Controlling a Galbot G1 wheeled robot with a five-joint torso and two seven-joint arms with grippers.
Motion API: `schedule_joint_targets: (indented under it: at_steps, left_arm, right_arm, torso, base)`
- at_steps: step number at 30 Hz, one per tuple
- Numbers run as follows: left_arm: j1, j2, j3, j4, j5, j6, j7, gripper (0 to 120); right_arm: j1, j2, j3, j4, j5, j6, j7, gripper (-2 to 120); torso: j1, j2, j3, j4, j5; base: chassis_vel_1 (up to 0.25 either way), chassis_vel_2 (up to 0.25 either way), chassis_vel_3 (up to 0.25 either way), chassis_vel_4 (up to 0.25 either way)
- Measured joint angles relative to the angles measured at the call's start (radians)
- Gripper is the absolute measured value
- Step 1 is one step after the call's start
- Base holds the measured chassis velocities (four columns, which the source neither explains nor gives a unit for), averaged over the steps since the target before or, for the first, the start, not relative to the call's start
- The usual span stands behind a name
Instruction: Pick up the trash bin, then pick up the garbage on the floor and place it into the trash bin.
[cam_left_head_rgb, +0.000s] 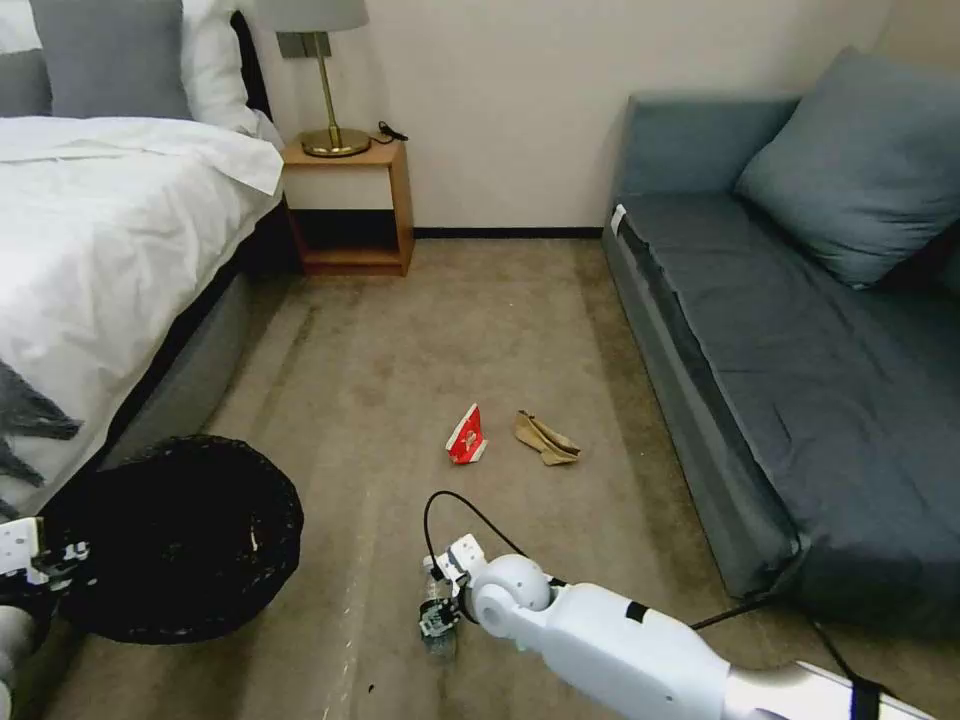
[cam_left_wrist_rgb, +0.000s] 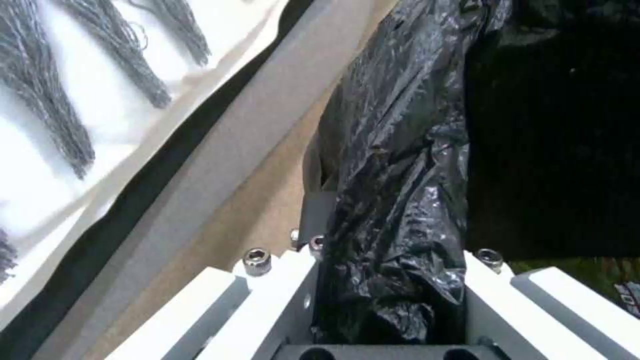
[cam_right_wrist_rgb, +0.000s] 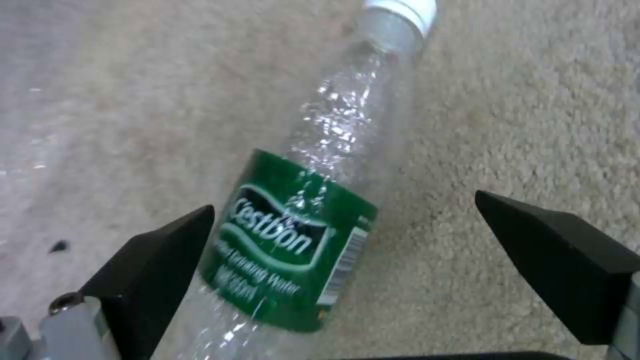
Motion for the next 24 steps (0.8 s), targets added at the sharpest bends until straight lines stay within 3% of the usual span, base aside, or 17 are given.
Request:
schedule_joint_targets:
  at_steps: [3, 7, 15, 24]
  left_arm:
    - [-0.001, 0.001, 0.000, -0.001, 0.000, 0.000, 0.000, 3]
    - [-0.001, 0.000, 0.003, -0.001, 0.002, 0.000, 0.000, 3]
    - [-0.002, -0.010, 0.010, 0.002, 0.006, 0.000, 0.000, 3]
    - [0.001, -0.023, 0.011, 0.003, 0.006, -0.002, 0.000, 3]
  right_arm:
    - [-0.012, 0.027, 0.023, -0.027, -0.001, 0.000, 0.015, 100]
    - [-0.018, 0.044, 0.036, -0.055, -0.002, 0.001, 0.017, 91]
    - [-0.037, 0.061, 0.053, -0.087, -0.026, 0.006, -0.021, 57]
    - [-0.049, 0.060, 0.062, -0.081, -0.049, 0.010, -0.038, 30]
  torso:
    - [0.000, 0.000, 0.000, -0.0001, 0.0001]
    - [0.000, 0.000, 0.000, -0.0001, 0.0001]
    - [0.000, 0.000, 0.000, 0.0000, 0.0000]
    - [0.000, 0.000, 0.000, 0.0000, 0.0002]
  base:
    - [0.000, 0.000, 0.000, 0.000]
    - [0.000, 0.000, 0.000, 0.000]
    - [0.000, 0.000, 0.000, 0.000]
    - [0.000, 0.000, 0.000, 0.000]
